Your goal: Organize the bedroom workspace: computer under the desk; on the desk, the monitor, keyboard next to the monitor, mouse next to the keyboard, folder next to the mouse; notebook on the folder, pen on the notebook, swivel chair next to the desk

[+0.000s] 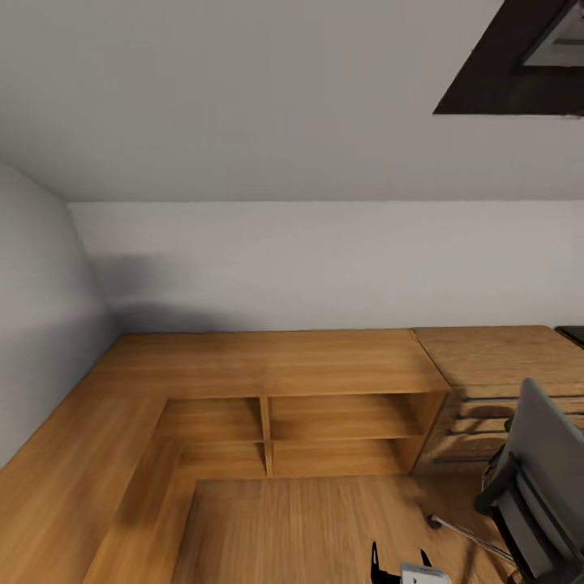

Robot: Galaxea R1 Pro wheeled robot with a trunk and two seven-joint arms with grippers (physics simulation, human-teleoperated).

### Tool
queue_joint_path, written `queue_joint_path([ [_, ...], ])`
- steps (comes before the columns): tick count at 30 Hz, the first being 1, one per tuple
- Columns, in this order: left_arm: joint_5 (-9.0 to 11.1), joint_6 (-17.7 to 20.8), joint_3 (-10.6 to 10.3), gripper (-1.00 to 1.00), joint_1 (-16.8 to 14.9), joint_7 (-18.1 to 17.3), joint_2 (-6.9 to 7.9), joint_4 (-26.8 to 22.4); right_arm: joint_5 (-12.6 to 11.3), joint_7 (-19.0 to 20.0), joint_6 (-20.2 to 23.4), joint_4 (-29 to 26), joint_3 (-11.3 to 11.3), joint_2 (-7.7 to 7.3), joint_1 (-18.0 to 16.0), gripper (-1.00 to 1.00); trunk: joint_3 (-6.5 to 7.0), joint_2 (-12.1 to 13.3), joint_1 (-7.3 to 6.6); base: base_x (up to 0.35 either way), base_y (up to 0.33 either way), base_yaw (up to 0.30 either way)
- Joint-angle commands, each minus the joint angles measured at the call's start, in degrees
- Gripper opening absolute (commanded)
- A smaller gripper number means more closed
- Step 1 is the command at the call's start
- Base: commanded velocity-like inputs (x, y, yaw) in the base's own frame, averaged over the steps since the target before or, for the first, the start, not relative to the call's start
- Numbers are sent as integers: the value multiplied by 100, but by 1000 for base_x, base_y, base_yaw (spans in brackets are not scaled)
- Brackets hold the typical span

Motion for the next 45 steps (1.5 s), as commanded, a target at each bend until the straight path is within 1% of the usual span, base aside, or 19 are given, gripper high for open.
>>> queue_joint_path([
  [1, 0, -6, -50, 100, -3, 56, 0, -2, 1, -50, -5, 12, 48, 5, -7, 100, -12, -12, 3, 0, 0, -296],
  [12, 0, 7, -52, 100, -3, 43, 2, -2, 1, -46, -5, 12, 51, 8, -6, 100, -12, -12, 3, 0, 0, -296],
  [19, 0, 14, -52, 100, -3, 43, -4, -2, 9, -44, 107, 12, 60, 13, -5, 100, -12, -12, 3, 0, 0, -296],
  [29, 0, 14, -52, 100, -3, 43, -10, -2, 8, -33, 126, 10, 69, 14, -6, 100, -12, -12, 3, 0, 0, -298],
  [36, 0, 16, -52, 100, -3, 41, -15, -2, -20, 370, 181, 5, 44, 18, -7, 100, -12, -12, 3, 0, 0, -299],
  [45, 0, 16, -54, 100, -3, 37, -16, -2, -33, 446, 254, 4, 36, 17, -7, 100, -12, -12, 3, 0, 0, -299],
])
